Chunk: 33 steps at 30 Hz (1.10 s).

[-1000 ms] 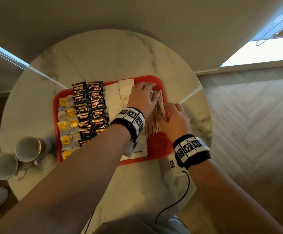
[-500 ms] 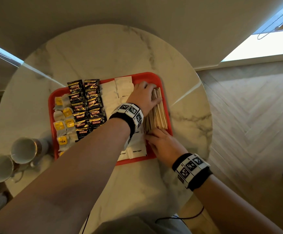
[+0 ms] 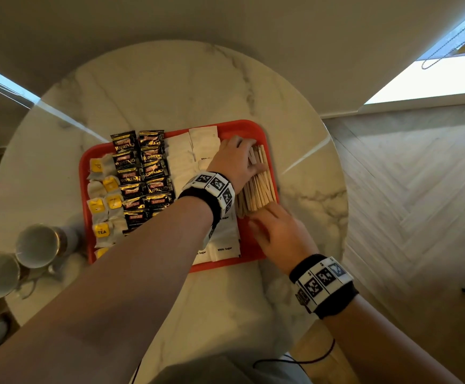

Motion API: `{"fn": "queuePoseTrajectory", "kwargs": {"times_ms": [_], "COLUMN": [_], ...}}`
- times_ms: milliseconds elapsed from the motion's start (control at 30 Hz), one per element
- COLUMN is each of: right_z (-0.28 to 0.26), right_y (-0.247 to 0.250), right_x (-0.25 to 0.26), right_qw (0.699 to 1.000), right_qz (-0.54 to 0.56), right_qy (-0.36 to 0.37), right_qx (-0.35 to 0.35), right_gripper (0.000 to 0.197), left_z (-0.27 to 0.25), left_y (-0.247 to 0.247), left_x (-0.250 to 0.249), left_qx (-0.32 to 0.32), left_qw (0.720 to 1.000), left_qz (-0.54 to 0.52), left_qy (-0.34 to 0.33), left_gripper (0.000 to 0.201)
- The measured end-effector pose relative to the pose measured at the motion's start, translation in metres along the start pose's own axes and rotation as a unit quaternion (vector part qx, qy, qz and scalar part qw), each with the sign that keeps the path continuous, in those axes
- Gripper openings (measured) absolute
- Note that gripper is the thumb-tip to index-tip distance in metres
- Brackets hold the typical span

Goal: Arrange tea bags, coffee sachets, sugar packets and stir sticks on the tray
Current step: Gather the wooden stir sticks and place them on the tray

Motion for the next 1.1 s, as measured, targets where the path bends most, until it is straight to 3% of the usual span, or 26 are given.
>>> {"fn": "queuePoseTrajectory", "kwargs": {"times_ms": [100,200,633,733,800,933,1100], "right_z": [0.009,0.027,0.046,0.033,0.022,0.003,0.001], "right_y": [0.018,0.017,0.012,0.023,0.022,-0.014,-0.023], "right_x": [-0.022,-0.033,-0.029,-0.026,-0.019,-0.010,-0.010], "right_qw": [0.992,0.987,0.983,0.986,0.994,0.988,0.992], "right_qz": [-0.005,0.002,0.035,0.030,0.032,-0.032,-0.051], "right_qy": [-0.102,-0.155,-0.168,-0.140,-0.092,-0.034,-0.009], "right_qx": [-0.074,-0.053,-0.066,-0.087,-0.041,0.146,0.115], "right_gripper": [0.034,0.047,0.039,0.027,0.021,0.028,0.034], "left_z": [0.001,0.001,0.001,0.003,0.005,0.006,0.005], "left_y": [-0.002,-0.001,0.000,0.000,-0.002,-0.003,-0.004], "left_x": [0.000,-0.001,-0.001,0.000,0.001,0.001,0.001], "left_qx": [0.007,0.002,-0.037,-0.038,-0.029,-0.020,-0.012], "left_qw": [1.000,1.000,0.999,0.999,0.999,0.999,0.999], "left_qz": [0.011,0.004,0.009,0.017,0.028,0.031,0.028], "left_qy": [-0.005,-0.008,-0.013,-0.027,-0.030,-0.029,-0.024], "left_gripper": [0.076,0.077,0.062,0.067,0.065,0.063,0.065]}}
Point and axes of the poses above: each hand's wrist, its own z-axis towards the middle knuckle, its own y-axis out of the back of the hand, x = y × z, the point moved 7 cm from there along z, towards the middle knuckle, and after that the axes turned 2 degrees about y, right-handed, at the moved point
